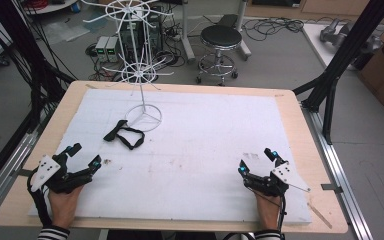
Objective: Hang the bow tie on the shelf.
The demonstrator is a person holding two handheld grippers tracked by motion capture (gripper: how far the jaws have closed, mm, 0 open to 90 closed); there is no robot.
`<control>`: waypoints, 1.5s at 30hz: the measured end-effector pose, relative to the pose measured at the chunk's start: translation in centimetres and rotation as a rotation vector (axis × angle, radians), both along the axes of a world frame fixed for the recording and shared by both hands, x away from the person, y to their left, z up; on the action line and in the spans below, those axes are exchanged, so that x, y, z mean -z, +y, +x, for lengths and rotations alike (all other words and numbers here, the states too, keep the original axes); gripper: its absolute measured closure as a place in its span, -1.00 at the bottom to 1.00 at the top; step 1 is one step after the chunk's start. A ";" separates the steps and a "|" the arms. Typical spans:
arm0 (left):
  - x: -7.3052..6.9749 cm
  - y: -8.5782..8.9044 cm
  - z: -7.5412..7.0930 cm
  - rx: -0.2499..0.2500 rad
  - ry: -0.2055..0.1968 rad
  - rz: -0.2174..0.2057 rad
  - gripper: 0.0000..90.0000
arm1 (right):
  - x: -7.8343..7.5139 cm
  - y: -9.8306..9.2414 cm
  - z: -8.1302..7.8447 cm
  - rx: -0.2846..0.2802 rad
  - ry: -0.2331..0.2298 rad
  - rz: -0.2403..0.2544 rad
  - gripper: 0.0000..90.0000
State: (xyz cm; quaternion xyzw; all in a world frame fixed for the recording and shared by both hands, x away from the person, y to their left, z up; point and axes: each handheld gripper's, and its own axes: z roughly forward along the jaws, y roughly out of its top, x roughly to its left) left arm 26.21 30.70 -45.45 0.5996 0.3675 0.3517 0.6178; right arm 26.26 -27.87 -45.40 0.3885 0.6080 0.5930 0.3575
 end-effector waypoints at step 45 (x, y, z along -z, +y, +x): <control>-0.3 0.4 0.5 0.029 0.081 -0.005 -0.67 | 0.0 0.1 -0.1 0.000 0.006 -0.004 -0.93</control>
